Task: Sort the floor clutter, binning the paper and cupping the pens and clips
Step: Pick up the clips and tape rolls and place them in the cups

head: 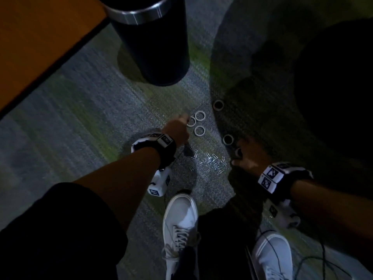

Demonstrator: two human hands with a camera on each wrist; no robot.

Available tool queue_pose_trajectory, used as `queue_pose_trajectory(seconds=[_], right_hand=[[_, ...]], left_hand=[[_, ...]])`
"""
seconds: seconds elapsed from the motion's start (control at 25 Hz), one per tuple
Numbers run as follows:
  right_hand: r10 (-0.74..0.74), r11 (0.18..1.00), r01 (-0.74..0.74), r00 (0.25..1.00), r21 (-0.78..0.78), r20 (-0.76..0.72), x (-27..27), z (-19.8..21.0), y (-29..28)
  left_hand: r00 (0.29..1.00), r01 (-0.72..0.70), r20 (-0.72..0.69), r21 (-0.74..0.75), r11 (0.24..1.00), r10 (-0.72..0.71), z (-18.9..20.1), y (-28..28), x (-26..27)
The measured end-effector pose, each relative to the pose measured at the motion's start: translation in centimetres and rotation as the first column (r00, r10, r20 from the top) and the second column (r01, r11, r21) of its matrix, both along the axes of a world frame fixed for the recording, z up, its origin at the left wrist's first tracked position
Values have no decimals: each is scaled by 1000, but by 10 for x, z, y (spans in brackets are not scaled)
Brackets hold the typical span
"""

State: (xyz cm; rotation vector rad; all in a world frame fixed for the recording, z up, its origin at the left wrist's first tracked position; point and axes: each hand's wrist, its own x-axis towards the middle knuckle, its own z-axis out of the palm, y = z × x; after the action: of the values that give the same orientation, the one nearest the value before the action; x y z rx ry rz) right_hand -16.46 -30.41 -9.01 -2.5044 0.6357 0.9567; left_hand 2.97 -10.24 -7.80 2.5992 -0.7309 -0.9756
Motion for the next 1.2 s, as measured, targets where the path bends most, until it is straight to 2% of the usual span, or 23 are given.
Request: queue_pose_trajectory(seconds=[0.08,0.12,0.2,0.24,0.28,0.36,0.44,0.48,0.56,0.64,0.72,0.76,0.84,1.0,1.12,1.2], right_hand=[[-3,999,8,992,-41,126,-4,-10,0],[-86,996,92,967,-15,240,-2,-10,-3],[-258,963,264,852,50,455,9,-12,-11],[-274,958,280,820,65,503,19,-13,-12],[-240,969,237,836,71,494,28,-13,-8],[-80,996,60,923,65,377,35,-13,10],[91,994,-103,943,22,321,33,-19,23],[115,991,-130,939,27,325,34,-19,22],[55,993,-91,917,73,394,56,-15,13],[-25,998,-4,876,58,481,88,-13,-3],[-99,995,94,855,37,510,117,-13,-15],[-120,992,119,851,35,512,129,-14,-18],[-121,992,116,850,43,513,146,-16,-18],[-90,996,73,850,53,519,157,-20,-10],[-2,999,25,888,-45,460,158,-24,-4],[35,998,-5,900,-70,435,162,-26,-4]], left_hand=[[995,-11,99,-31,999,14,-20,-5,3],[989,10,150,-26,1000,-6,-25,-8,4],[975,54,218,-20,998,-48,-30,-13,2],[969,69,240,-38,997,-58,-33,-16,2],[966,81,253,-58,995,-63,-35,-18,4],[970,68,241,-111,992,-40,-37,-19,8],[977,4,207,-217,976,42,-32,-17,9],[972,11,227,-284,959,56,-31,-17,7],[953,139,303,-342,929,-31,-28,-18,-1],[930,305,309,-337,891,-201,-30,-21,-14],[892,421,288,-241,875,-349,-33,-24,-25],[886,430,277,-185,884,-373,-38,-25,-27],[886,416,291,-151,897,-361,-42,-26,-27],[831,498,381,-186,847,-405,-47,-21,-12],[874,387,420,-297,873,-245,-35,-29,10],[894,345,389,-286,894,-221,-26,-39,21]])
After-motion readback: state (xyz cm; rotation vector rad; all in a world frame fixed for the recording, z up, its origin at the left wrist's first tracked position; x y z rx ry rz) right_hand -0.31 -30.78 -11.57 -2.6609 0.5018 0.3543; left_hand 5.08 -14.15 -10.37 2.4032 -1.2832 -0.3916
